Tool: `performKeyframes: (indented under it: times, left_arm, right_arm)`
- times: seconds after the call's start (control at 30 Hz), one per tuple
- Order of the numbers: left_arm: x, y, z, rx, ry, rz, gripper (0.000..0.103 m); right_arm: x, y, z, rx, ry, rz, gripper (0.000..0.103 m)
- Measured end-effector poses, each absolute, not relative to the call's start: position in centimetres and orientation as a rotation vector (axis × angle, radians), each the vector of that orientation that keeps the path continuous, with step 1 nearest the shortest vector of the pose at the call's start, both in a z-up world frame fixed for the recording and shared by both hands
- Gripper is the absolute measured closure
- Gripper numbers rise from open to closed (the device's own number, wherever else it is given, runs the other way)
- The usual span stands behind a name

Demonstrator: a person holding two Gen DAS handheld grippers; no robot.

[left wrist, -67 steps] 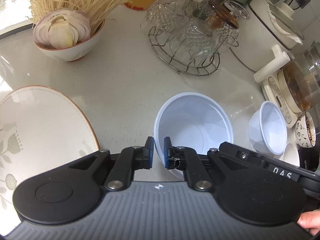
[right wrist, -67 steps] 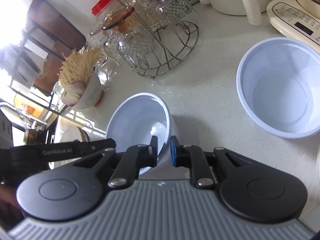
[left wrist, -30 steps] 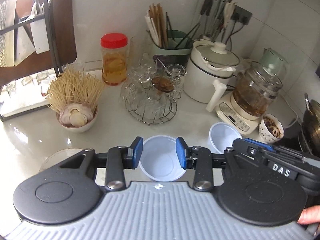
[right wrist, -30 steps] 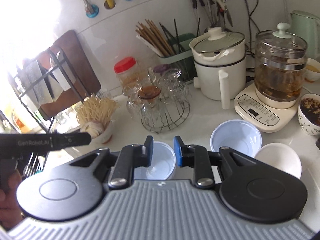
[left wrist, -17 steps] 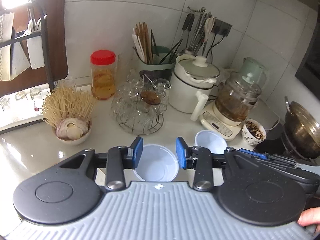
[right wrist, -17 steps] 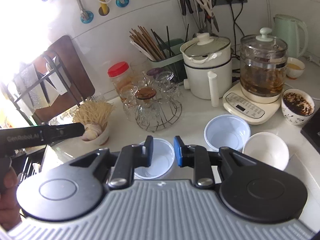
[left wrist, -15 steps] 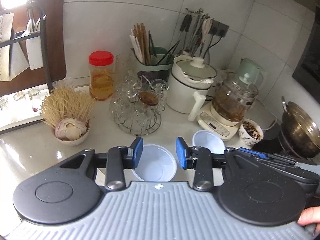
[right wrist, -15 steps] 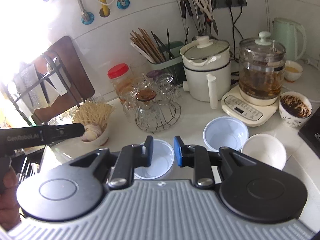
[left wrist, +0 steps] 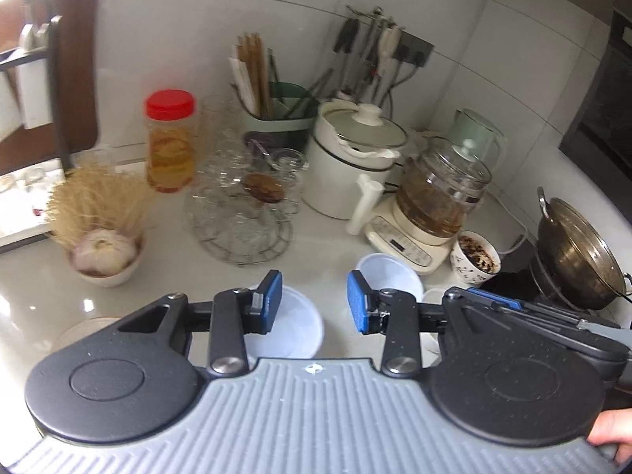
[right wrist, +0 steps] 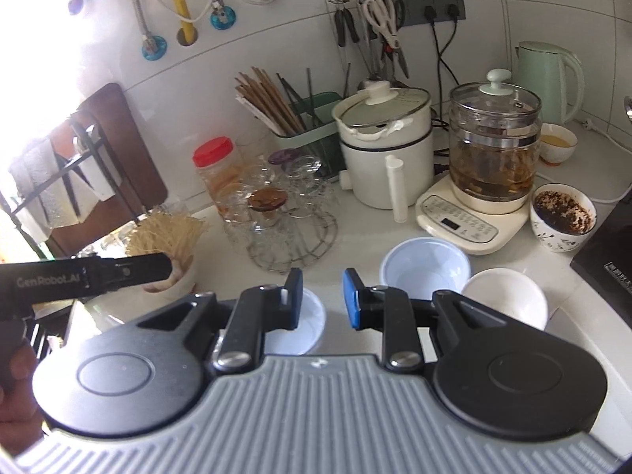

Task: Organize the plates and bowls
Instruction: 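Move both grippers over to the next white bowl, then close both grippers on the rim of the white bowl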

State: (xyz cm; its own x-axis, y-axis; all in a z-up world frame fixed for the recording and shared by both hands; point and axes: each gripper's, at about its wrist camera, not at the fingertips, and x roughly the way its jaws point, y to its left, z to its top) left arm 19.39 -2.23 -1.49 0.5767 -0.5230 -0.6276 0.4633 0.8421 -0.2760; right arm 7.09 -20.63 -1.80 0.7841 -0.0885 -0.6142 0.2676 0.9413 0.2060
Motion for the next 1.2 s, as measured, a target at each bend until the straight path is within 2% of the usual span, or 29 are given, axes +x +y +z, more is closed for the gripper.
performKeyframes:
  times: [0.3,0.5,1.0,1.07,1.1,1.2]
  left_arm:
    - [21.8,-7.8,-2.6,-0.049,0.798,-0.642,0.061]
    - [23.6,-11.0,-3.6,-0.043,0.837,-0.675,0.057]
    - [28.9,-17.1,-9.2,-0.007,1.002,-0.62,0.057]
    - [29.5,-17.6,-10.0,-0.016,1.027,-0.615,0.057]
    - [29.7,-17.8,-10.4,-0.023,1.04,-0.614,0.057]
    - [30.4,-18.6,-11.8,-0.043,1.079,-0.624,0.057]
  right_arm:
    - [8.5,-25.1,-2.8,0.323,0.672,-0.286,0.076]
    - [9.7,-28.2,-3.6,0.362,0.696,-0.32,0.076]
    - [13.3,-34.3,-6.7,0.441,0.791,-0.36,0.076]
    - [13.7,-34.9,-7.3,0.44,0.798,-0.359,0.066]
    - [13.9,-35.2,-7.5,0.439,0.798,-0.355,0.056]
    - [14.8,-35.8,-8.3,0.431,0.806,-0.32,0.057]
